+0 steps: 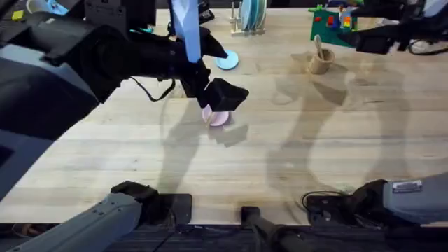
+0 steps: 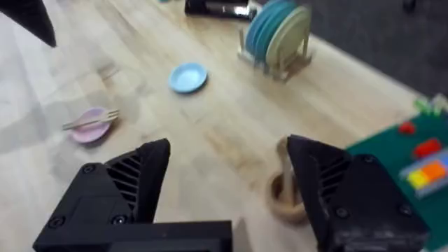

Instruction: Pick up a utensil and set it on the pink plate, then put the other utensil in the container.

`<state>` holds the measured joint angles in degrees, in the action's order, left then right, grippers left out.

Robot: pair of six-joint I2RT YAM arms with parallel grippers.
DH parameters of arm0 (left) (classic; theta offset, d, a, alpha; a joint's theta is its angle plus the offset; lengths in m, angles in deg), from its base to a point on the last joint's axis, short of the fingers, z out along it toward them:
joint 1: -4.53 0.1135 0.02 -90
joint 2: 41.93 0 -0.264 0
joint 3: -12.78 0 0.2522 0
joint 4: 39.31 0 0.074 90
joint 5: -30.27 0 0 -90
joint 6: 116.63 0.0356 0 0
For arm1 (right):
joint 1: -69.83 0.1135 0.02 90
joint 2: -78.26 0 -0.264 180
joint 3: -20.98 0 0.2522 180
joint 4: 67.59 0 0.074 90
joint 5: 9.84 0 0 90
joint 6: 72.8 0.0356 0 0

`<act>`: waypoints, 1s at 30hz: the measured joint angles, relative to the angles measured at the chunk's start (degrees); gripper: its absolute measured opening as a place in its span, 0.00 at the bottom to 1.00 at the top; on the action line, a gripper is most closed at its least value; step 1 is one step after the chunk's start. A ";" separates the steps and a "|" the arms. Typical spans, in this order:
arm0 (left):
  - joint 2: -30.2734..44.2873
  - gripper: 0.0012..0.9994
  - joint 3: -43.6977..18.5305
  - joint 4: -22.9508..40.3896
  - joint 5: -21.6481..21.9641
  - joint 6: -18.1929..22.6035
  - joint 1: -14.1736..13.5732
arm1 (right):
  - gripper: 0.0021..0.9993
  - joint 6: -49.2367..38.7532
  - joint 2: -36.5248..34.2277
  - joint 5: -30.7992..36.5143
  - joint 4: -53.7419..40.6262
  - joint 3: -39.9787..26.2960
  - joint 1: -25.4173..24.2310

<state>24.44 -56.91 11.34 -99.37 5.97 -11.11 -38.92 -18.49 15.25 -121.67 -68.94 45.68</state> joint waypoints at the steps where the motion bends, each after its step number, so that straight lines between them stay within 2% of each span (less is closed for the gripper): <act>1: 0.00 1.00 0.00 0.00 0.00 0.00 0.00 | 0.99 0.89 1.63 1.79 -1.95 0.00 0.05; 12: 0.00 1.00 0.00 0.00 0.00 0.00 0.00 | 1.00 13.05 16.55 20.90 -21.52 -0.02 0.36; 20: 0.00 1.00 0.00 0.00 0.00 0.00 0.00 | 0.99 16.87 25.22 33.20 -34.93 -0.02 0.36; 30: 0.00 1.00 0.00 0.00 0.00 0.00 0.00 | 1.00 17.50 32.03 41.74 -39.21 -0.02 0.36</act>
<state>24.44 -56.91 11.34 -99.37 5.97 -11.11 -21.42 13.54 56.98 -160.88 -68.96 46.03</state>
